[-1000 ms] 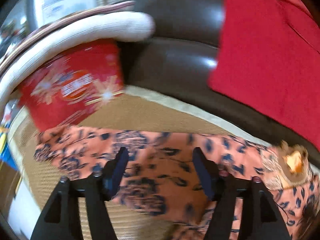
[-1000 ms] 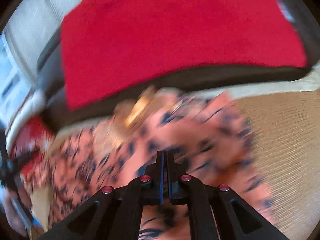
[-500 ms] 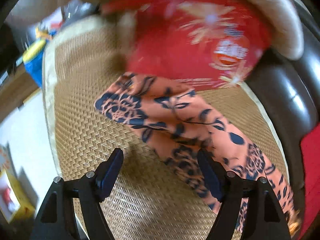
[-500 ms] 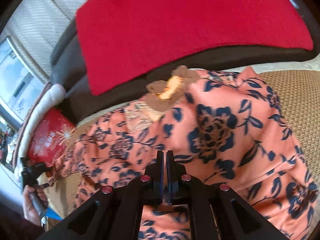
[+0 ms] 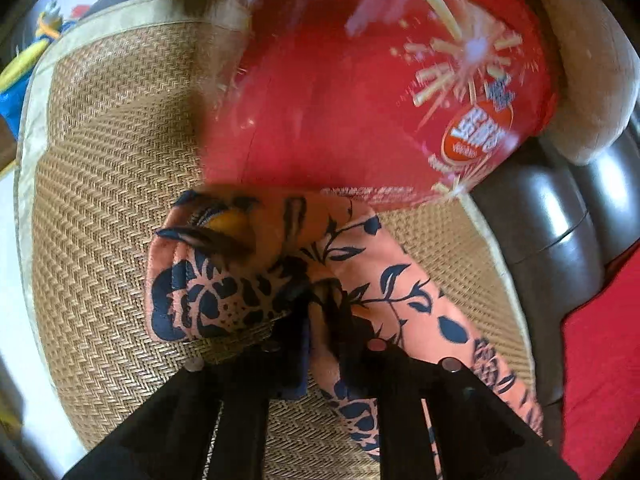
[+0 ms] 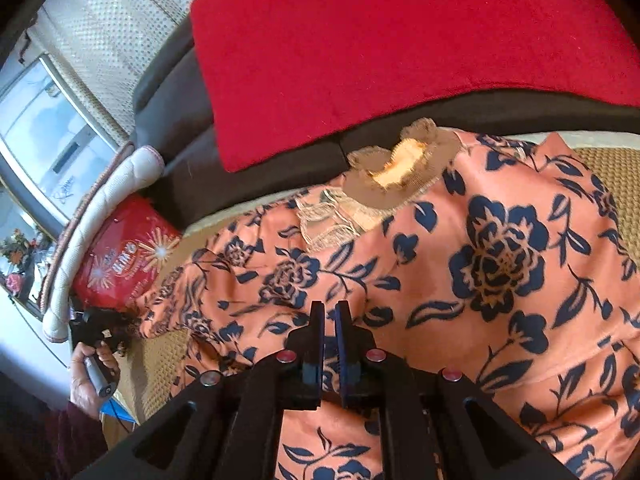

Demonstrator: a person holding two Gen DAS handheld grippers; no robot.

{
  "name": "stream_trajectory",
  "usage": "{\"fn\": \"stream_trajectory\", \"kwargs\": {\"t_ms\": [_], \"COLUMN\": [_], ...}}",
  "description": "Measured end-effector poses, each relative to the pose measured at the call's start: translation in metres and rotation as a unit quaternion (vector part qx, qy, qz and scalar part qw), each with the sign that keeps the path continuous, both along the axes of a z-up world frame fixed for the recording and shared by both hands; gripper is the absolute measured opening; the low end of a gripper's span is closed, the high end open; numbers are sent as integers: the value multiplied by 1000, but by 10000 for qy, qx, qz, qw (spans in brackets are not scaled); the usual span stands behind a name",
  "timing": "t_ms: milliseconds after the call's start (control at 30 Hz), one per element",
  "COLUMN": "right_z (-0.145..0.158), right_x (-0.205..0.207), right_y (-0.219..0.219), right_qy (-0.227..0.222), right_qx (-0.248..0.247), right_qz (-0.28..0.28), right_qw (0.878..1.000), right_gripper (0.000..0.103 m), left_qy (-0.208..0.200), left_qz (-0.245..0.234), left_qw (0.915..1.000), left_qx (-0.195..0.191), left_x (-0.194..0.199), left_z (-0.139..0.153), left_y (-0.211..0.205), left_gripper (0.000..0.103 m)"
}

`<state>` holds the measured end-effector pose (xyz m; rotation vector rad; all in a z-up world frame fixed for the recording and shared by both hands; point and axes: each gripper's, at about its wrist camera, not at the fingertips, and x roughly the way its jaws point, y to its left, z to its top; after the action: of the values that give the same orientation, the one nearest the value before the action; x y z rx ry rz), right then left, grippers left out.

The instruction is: Fold small clothes

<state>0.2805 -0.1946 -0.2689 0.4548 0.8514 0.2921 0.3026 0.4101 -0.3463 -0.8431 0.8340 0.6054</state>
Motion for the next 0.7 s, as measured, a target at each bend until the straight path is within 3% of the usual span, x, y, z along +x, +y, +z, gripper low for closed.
{"fn": "stream_trajectory", "kwargs": {"t_ms": [133,233,300,400,500,533,567,600,633,667,700], "right_z": [14,25,29,31,32,32,32,32,32,32,31], "right_x": [-7,-14,-16,-18,-20,-21,-22,-23,-26,-29,-33], "right_y": [-2,-6,-12,-26,-43,-51,-59,-67,-79,-89,-101], "right_qy": [-435,-661,-709,-698,-686,-696,-713,-737,-801,-854,-937], "right_qx": [42,133,216,323,435,487,528,564,663,741,835], "right_qz": [-56,-212,-311,-501,-693,-789,-881,-993,-1146,-1286,-1509], "right_qw": [9990,9975,9968,9958,9943,9933,9921,9907,9880,9852,9805], "right_gripper": [8,8,8,8,8,9,10,19,27,54,89], "left_qy": [-227,-570,-812,-1272,-1731,-1867,-1933,-2002,-2054,-2061,-2036], "left_qz": [-229,-575,-913,-1516,-2281,-2645,-2883,-3232,-3773,-4169,-4611], "left_qw": [9983,9920,9826,9593,9273,9114,9011,8862,8625,8440,8220], "left_qx": [477,968,1396,2014,2413,2541,2596,2646,2673,2670,2650], "left_x": [-3,-2,-2,1,-4,-6,-6,-7,-9,-10,-12], "left_z": [28,60,85,123,150,157,161,165,163,160,155], "left_y": [-16,-48,-80,-143,-215,-250,-272,-302,-344,-373,-401], "left_gripper": [9,9,9,9,9,9,9,9,9,10,12]}}
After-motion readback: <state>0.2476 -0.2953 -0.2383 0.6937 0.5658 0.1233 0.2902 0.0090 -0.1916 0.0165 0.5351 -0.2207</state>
